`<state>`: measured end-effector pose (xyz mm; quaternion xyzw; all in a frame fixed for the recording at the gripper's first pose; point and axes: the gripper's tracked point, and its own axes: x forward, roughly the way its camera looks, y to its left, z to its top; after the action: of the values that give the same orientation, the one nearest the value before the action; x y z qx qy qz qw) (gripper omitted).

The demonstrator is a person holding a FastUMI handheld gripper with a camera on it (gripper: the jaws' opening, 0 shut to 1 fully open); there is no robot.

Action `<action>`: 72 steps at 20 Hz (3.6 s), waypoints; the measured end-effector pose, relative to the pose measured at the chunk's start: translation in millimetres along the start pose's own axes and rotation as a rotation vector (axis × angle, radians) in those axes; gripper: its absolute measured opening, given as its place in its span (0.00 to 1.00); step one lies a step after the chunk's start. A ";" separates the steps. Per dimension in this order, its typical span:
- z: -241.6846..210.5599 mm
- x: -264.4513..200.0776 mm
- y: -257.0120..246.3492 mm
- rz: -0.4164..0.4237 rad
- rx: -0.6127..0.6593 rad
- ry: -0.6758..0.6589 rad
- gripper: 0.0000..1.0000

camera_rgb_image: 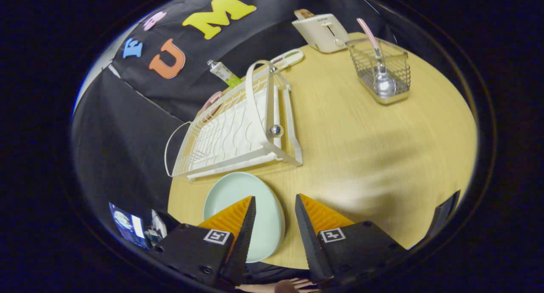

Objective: Take the plate from the dish rack, then take the spoon from the basket and place it into the plate.

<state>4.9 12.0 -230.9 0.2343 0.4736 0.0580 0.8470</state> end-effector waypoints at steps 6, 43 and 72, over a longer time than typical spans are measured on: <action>62.0 -76.6 -58.5 -0.353 -0.320 -0.364 0.75; 266.9 -51.5 -135.3 -0.182 -0.128 -0.538 0.11; 15.2 -7.5 173.2 0.040 -0.685 -0.782 0.08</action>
<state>34.9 157.4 -140.1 -0.0433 0.0709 0.1341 0.9875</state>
